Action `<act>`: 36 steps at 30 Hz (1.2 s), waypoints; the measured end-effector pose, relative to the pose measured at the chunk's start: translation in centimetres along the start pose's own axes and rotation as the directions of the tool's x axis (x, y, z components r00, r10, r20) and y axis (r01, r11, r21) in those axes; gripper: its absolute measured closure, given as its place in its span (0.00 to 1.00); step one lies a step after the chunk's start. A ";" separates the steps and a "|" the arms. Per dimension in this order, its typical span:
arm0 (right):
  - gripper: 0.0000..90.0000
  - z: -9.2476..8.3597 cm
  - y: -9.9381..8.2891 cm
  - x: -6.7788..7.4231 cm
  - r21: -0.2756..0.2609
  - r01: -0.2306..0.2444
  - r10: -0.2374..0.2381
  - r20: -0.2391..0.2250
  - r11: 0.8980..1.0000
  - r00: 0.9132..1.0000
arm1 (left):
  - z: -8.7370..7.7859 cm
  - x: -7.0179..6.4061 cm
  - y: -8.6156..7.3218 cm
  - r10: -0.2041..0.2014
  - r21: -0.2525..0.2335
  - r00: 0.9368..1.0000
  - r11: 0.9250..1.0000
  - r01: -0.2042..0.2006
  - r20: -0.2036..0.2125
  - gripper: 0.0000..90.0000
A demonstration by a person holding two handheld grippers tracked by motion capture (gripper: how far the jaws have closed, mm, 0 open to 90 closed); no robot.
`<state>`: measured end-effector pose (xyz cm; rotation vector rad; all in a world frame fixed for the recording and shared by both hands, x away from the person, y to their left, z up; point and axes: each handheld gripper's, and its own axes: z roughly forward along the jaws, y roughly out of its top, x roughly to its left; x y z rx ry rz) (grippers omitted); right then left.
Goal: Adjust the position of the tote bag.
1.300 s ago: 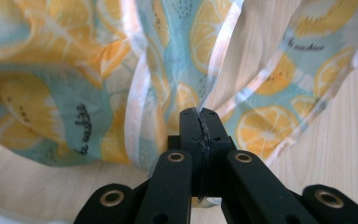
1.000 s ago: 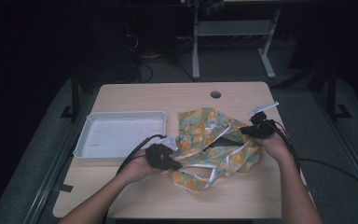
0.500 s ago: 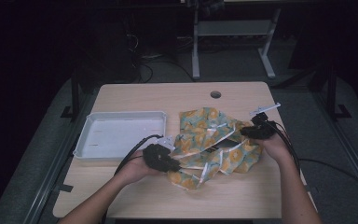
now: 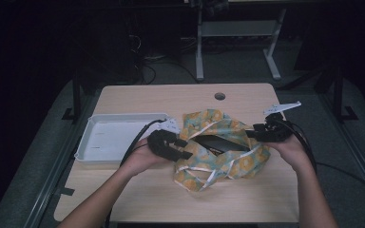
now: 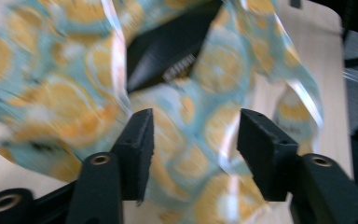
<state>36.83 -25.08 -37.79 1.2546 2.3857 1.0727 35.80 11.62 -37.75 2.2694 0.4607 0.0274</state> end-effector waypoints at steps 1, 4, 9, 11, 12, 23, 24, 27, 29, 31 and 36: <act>0.58 -0.3 0.0 0.3 -0.002 0.009 -0.009 -0.001 1.000 1.000 | 0.0 0.1 0.3 0.003 -0.002 1.000 1.000 -0.003 -0.008 0.49; 0.57 -0.9 -0.1 1.1 -0.011 0.018 -0.018 0.007 1.000 1.000 | 0.4 0.7 1.6 0.001 -0.009 0.999 1.000 -0.001 -0.048 0.47; 0.58 -1.9 -0.3 1.7 -0.033 0.032 -0.032 0.002 0.999 0.999 | 1.3 1.9 3.2 -0.004 -0.004 0.995 1.000 0.004 -0.104 0.47; 0.58 -2.1 -0.3 2.1 -0.036 0.037 -0.038 -0.011 0.999 0.999 | 1.8 2.4 3.7 0.003 0.012 0.993 1.000 -0.001 -0.119 0.48; 0.58 -2.2 -0.4 2.3 -0.033 0.044 -0.045 -0.014 0.998 0.999 | 2.2 2.7 3.8 0.003 0.019 0.992 1.000 0.000 -0.128 0.48; 0.62 -2.3 -1.2 3.9 0.006 0.094 -0.094 -0.057 0.996 0.994 | 6.0 4.7 3.8 -0.005 0.093 0.987 0.995 0.020 -0.158 0.47; 0.62 -2.2 -1.3 4.0 0.013 0.102 -0.101 -0.061 0.995 0.993 | 6.3 4.8 3.8 -0.001 0.099 0.987 0.995 0.017 -0.160 0.47; 0.62 -1.9 -1.7 4.2 0.035 0.130 -0.127 -0.070 0.991 0.989 | 7.0 4.9 4.1 0.006 0.114 0.988 0.993 0.012 -0.156 0.47; 0.61 -1.6 -2.0 4.4 0.040 0.144 -0.140 -0.089 0.989 0.986 | 7.3 4.9 4.2 0.009 0.123 0.988 0.992 0.010 -0.156 0.51; 0.61 -1.2 -2.2 4.6 0.052 0.158 -0.153 -0.101 0.986 0.983 | 7.6 5.0 4.3 0.005 0.116 0.988 0.993 0.013 -0.153 0.63; 0.62 0.4 -2.2 5.1 0.067 0.210 -0.201 -0.124 0.975 0.972 | 7.6 5.2 4.4 0.023 0.119 0.988 0.993 -0.004 -0.151 0.83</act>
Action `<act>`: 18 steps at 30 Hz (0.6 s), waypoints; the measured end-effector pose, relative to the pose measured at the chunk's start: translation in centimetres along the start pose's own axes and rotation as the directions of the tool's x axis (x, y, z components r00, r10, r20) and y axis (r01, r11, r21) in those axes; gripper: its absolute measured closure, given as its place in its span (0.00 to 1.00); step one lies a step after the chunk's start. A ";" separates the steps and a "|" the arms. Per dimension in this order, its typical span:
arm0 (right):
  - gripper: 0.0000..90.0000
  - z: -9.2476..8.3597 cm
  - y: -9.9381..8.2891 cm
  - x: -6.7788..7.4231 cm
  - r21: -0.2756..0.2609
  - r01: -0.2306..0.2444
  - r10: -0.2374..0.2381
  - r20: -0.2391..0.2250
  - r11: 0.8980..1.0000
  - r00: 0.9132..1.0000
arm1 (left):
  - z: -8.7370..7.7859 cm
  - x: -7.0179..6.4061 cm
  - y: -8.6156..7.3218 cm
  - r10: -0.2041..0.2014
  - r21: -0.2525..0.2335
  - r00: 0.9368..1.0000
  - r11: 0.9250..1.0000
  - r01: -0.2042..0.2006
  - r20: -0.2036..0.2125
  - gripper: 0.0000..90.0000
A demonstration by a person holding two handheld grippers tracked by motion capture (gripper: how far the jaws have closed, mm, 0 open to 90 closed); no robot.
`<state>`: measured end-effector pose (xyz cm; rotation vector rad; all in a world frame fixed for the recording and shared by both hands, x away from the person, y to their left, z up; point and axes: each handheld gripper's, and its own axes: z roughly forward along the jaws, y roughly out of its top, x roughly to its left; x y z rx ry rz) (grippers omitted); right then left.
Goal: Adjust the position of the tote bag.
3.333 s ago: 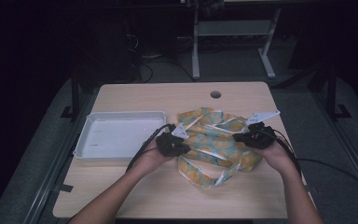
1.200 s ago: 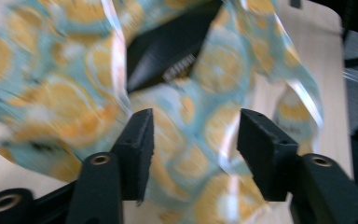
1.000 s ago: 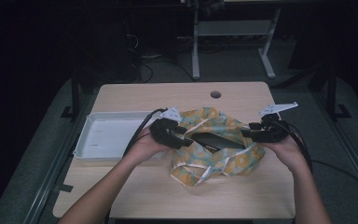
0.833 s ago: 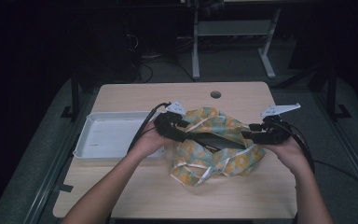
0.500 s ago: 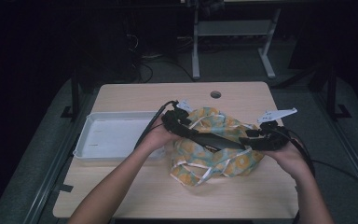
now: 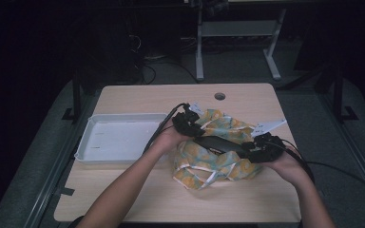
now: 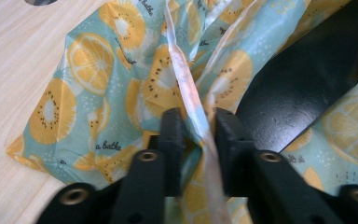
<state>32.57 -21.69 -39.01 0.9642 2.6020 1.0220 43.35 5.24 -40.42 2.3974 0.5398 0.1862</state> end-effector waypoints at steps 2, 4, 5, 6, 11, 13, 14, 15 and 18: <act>0.63 0.5 0.2 0.1 0.007 0.011 -0.011 -0.006 1.000 1.000 | -0.1 0.1 0.0 0.013 0.008 1.000 1.000 -0.013 0.003 0.89; 0.63 1.0 0.5 0.1 0.006 0.018 -0.018 -0.015 1.000 1.000 | 0.0 0.0 0.0 0.008 0.001 1.000 1.000 -0.008 -0.001 0.93; 0.63 1.3 0.6 0.1 0.008 0.022 -0.021 -0.022 1.000 1.000 | 0.0 0.0 0.1 0.007 0.002 1.000 1.000 -0.007 0.004 0.95; 0.63 1.5 0.7 0.2 0.010 0.025 -0.025 -0.022 1.000 0.999 | 0.0 0.0 0.1 0.006 0.001 1.000 1.000 -0.006 0.004 0.97; 0.67 2.4 0.7 0.4 0.027 0.039 -0.039 -0.019 0.999 0.999 | 0.0 0.1 0.2 -0.001 -0.003 1.000 1.000 0.001 0.007 0.98; 0.71 2.6 0.7 0.3 0.035 0.042 -0.041 -0.016 0.999 0.999 | -0.1 0.1 0.2 -0.003 -0.005 1.000 1.000 0.003 0.009 0.98; 0.76 2.7 0.6 0.3 0.038 0.042 -0.041 -0.015 0.998 0.999 | -0.1 0.1 0.2 -0.004 -0.006 1.000 1.000 0.004 0.008 0.99; 0.78 2.8 0.6 0.2 0.041 0.044 -0.043 -0.020 0.998 0.999 | -0.1 0.2 0.2 -0.009 -0.009 1.000 1.000 0.009 0.010 0.99; 0.89 2.9 0.6 0.2 0.050 0.048 -0.046 -0.033 0.998 0.998 | -0.2 0.2 0.2 -0.017 -0.015 1.000 1.000 0.017 0.009 0.99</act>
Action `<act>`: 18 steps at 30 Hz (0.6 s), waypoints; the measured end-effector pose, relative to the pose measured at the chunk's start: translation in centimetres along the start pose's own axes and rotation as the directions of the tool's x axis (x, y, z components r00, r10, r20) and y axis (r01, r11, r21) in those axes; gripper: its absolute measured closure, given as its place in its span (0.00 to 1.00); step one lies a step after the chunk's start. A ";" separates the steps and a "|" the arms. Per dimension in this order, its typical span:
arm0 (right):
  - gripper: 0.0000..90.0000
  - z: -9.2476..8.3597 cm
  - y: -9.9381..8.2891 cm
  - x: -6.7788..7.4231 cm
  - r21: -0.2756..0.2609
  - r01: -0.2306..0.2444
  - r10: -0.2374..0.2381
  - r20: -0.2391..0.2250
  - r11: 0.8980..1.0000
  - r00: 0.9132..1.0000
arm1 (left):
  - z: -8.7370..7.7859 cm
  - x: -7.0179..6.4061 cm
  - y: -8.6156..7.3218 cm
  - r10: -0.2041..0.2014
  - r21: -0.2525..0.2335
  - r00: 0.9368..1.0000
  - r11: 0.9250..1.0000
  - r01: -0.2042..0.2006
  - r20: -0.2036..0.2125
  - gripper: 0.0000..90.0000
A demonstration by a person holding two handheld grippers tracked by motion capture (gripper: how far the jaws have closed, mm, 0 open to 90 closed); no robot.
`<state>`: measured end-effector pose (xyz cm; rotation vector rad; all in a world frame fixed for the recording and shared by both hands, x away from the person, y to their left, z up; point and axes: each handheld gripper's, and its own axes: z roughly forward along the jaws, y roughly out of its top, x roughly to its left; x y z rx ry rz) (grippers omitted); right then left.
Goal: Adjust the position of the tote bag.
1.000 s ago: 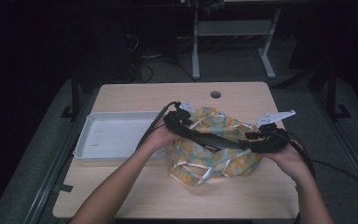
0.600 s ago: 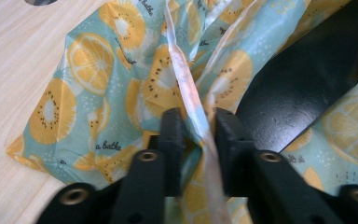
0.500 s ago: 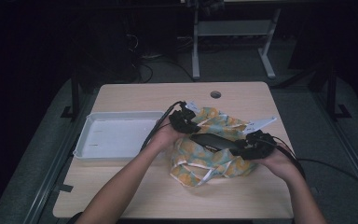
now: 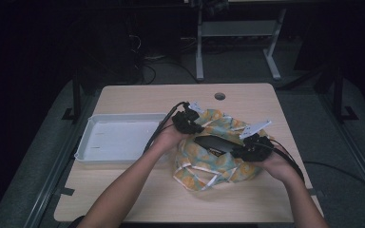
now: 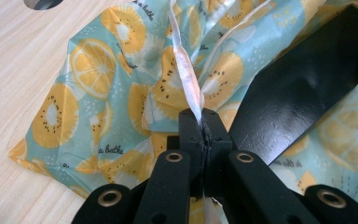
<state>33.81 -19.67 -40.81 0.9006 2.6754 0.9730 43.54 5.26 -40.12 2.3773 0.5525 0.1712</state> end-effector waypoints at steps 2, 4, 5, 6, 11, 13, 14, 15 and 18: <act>0.99 0.0 0.0 0.0 0.005 0.003 -0.003 0.002 1.000 1.000 | -0.1 0.1 0.0 0.011 0.012 1.000 1.000 -0.011 0.002 0.99; 1.00 -0.1 0.0 -0.1 0.004 0.002 -0.002 -0.007 1.000 1.000 | -0.1 0.1 0.0 0.002 0.004 1.000 1.000 -0.002 0.003 0.99; 1.00 -0.2 -0.1 0.0 0.004 -0.001 0.001 -0.012 1.000 1.000 | -0.1 0.1 0.0 -0.002 0.001 1.000 1.000 0.002 0.004 0.99; 1.00 -0.3 -0.1 0.0 0.003 -0.003 0.003 -0.015 1.000 1.000 | -0.2 0.2 0.1 0.004 0.004 1.000 1.000 -0.004 0.003 0.99; 1.00 -0.9 -0.7 0.1 -0.004 -0.011 0.010 -0.021 1.000 1.000 | -0.3 0.4 0.1 -0.015 -0.010 1.000 1.000 0.015 -0.002 0.99; 1.00 -1.0 -1.0 0.2 0.008 -0.011 0.011 -0.023 1.000 1.000 | -0.2 0.5 0.1 -0.026 -0.017 1.000 1.000 0.026 -0.007 0.99; 1.00 -1.1 -1.2 0.2 0.015 -0.011 0.011 -0.024 1.000 1.000 | -0.2 0.6 0.0 -0.026 -0.014 1.000 1.000 0.025 -0.008 0.99; 1.00 -1.1 -1.5 0.2 0.019 -0.013 0.014 -0.026 1.000 1.000 | -0.2 0.7 0.0 -0.033 -0.020 0.999 0.999 0.033 -0.008 0.99; 1.00 -1.3 -2.1 0.2 0.029 -0.016 0.017 -0.030 0.999 0.999 | 0.0 1.1 0.0 -0.040 -0.020 0.999 0.999 0.040 -0.008 0.99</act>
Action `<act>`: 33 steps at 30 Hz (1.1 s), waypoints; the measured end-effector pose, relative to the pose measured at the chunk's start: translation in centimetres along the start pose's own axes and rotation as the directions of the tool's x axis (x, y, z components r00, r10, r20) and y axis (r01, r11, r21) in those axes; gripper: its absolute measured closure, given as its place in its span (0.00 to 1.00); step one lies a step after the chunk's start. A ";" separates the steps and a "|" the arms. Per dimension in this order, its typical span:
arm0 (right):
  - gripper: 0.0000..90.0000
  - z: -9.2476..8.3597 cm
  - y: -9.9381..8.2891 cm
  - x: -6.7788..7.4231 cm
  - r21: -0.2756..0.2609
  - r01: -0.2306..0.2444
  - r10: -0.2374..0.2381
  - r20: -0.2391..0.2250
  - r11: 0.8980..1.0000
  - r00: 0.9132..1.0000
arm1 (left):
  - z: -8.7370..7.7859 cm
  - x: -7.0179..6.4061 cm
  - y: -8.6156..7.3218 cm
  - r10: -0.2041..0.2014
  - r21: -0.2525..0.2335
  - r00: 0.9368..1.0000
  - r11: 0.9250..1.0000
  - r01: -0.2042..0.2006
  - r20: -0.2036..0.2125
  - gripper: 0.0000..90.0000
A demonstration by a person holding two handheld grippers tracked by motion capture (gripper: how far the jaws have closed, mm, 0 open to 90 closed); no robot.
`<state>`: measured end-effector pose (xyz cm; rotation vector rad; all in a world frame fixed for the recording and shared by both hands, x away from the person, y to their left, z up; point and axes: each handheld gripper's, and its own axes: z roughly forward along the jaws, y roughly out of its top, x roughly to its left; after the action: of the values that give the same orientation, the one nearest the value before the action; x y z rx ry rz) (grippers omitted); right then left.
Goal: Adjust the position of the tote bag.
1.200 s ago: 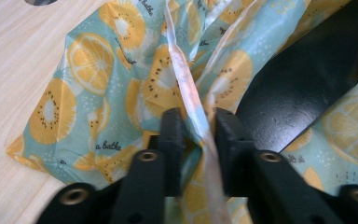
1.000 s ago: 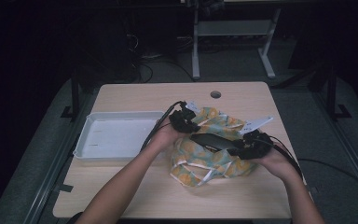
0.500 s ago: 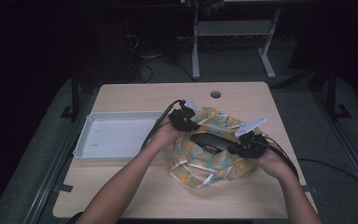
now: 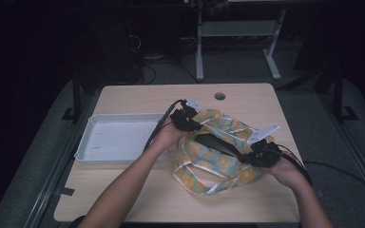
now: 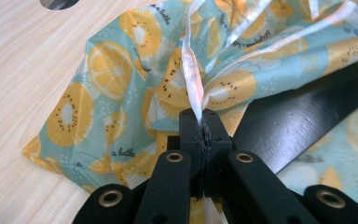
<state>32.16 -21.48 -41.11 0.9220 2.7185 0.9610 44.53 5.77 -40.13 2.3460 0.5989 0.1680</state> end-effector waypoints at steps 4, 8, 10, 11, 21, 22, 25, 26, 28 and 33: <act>1.00 -0.1 -0.9 0.3 0.034 0.002 -0.002 -0.006 0.999 1.000 | 0.4 0.4 0.2 -0.022 -0.011 1.000 1.000 0.022 -0.003 0.99; 1.00 0.2 -1.7 0.3 0.049 0.001 -0.001 -0.013 0.999 1.000 | 1.1 0.8 0.5 -0.024 -0.003 1.000 1.000 0.023 -0.011 0.99; 1.00 0.5 -2.1 0.3 0.062 -0.003 0.004 -0.020 0.998 1.000 | 1.6 1.1 0.6 -0.033 0.001 0.999 0.999 0.033 -0.018 0.99; 1.00 0.7 -2.2 0.2 0.063 0.002 -0.001 -0.021 0.998 1.000 | 1.9 1.2 0.6 -0.029 0.008 0.999 1.000 0.030 -0.023 0.99; 1.00 2.1 -2.8 0.5 0.123 0.017 -0.013 -0.034 0.992 0.999 | 4.2 1.9 -0.1 -0.027 0.114 0.999 0.993 0.031 -0.043 0.99; 1.00 2.1 -2.8 0.5 0.125 0.017 -0.013 -0.035 0.992 0.999 | 4.3 1.8 -0.2 -0.022 0.121 0.999 0.992 0.026 -0.040 0.99; 1.00 2.4 -3.0 0.8 0.139 0.026 -0.019 -0.051 0.990 0.998 | 4.3 1.4 -0.5 -0.015 0.137 0.999 0.990 0.019 -0.030 0.99; 1.00 2.5 -3.0 0.9 0.142 0.028 -0.021 -0.053 0.989 0.998 | 4.3 1.4 -0.6 -0.007 0.148 1.000 0.989 0.010 -0.025 0.99; 1.00 2.5 -3.1 1.1 0.145 0.030 -0.022 -0.059 0.989 0.998 | 4.3 1.2 -0.9 -0.014 0.146 1.000 0.989 0.017 -0.017 0.99; 1.00 2.7 -3.2 1.4 0.153 0.031 -0.022 -0.065 0.988 0.998 | 4.5 1.0 -1.5 -0.004 0.164 1.000 0.986 0.005 -0.009 0.99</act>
<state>30.21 -21.24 -45.03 0.8915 2.8847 0.7979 46.09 4.44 -44.52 2.5035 0.6439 0.1312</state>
